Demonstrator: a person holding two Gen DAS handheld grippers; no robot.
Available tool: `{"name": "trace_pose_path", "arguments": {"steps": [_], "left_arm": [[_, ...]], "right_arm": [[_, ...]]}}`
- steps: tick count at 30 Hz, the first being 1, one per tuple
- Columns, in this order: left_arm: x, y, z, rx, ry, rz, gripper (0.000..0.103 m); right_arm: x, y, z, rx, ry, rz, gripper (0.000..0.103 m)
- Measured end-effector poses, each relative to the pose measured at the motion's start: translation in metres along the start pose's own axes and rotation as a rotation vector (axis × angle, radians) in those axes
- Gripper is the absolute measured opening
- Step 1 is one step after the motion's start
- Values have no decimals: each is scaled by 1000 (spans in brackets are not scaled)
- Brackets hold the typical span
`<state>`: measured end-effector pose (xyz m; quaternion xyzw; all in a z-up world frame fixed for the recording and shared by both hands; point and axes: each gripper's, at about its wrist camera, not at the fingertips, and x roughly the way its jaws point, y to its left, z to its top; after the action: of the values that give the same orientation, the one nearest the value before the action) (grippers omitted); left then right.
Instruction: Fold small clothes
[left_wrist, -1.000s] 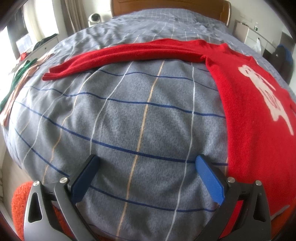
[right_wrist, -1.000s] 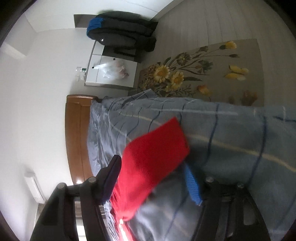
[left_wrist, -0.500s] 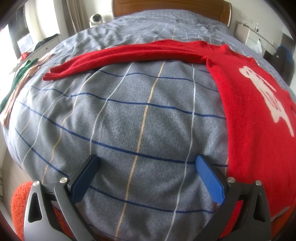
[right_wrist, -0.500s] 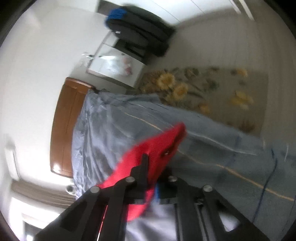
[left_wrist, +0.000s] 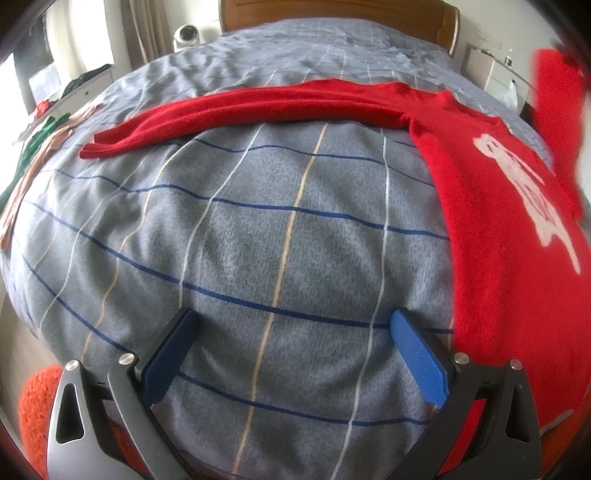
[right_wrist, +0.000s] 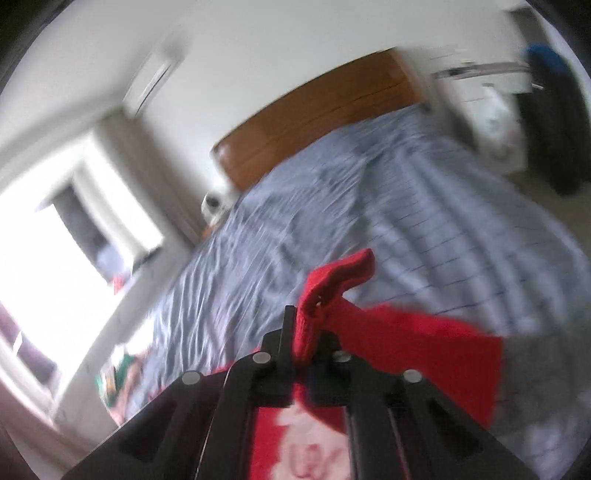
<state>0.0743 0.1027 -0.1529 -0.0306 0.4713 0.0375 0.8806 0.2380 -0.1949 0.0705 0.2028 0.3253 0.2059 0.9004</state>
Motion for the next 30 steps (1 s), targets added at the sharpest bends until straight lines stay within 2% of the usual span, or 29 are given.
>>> {"name": "trace_pose_path", "arguments": {"steps": [2, 3, 6, 8, 11, 14, 17, 19, 24, 28, 30], "left_arm": [[0, 1, 0, -2, 1, -4, 103], [0, 0, -1, -2, 1, -2, 103], [-1, 0, -2, -3, 1, -4, 103], [-1, 0, -2, -5, 0, 0, 103], [-1, -1, -2, -7, 0, 8, 103], [-1, -3, -2, -8, -2, 15, 103], [0, -5, -3, -7, -10, 22, 103], [0, -5, -4, -10, -16, 27, 103], [0, -5, -4, -15, -20, 23, 103], [-1, -5, -6, -13, -31, 26, 103], [-1, -6, -7, -18, -35, 30, 103]], "right_arm": [[42, 10, -30, 47, 107, 96, 70], [56, 12, -51, 93, 128, 132, 72], [71, 4, -86, 157, 177, 185, 72], [62, -13, -103, 167, 192, 158, 72], [23, -50, -120, 134, 164, 30, 72], [-26, -98, -130, 60, 114, -184, 72], [-62, -139, -137, 8, 82, -358, 72], [-84, -161, -141, 8, 65, -423, 72], [-113, -202, -154, 46, 42, -497, 73], [-119, -224, -176, 123, 11, -476, 74], [-119, -226, -175, 142, -14, -465, 74]]}}
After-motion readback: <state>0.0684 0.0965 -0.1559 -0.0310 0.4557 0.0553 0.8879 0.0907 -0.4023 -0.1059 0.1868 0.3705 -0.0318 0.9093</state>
